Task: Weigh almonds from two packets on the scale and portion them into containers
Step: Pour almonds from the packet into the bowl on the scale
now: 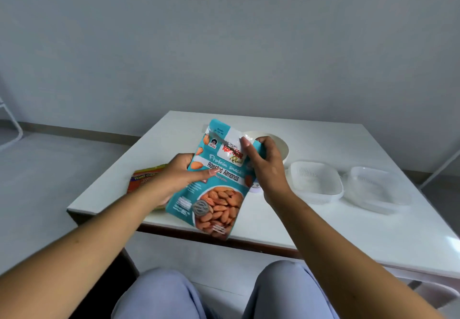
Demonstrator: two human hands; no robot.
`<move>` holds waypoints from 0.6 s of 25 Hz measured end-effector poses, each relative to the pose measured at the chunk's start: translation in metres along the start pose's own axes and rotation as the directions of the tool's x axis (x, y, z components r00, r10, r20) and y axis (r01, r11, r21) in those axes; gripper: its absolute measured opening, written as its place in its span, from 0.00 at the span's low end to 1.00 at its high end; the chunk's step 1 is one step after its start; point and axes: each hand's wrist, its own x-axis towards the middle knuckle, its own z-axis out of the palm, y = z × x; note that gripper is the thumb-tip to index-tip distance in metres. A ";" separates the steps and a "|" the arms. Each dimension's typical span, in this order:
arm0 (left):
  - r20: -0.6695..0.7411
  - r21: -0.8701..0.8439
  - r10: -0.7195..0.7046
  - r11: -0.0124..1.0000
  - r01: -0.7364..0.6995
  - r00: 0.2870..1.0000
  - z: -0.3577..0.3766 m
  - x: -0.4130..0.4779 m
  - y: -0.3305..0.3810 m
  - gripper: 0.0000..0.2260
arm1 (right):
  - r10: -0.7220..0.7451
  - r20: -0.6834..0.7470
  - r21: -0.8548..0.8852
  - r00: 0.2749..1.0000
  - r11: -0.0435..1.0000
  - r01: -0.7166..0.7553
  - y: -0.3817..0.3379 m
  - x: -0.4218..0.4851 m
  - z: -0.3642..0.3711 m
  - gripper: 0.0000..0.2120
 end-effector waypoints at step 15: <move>-0.399 -0.438 0.015 0.875 -0.205 0.917 0.025 -0.001 0.004 0.10 | -0.048 -0.010 -0.063 0.999 0.997 0.047 -0.001 -0.009 0.012 0.19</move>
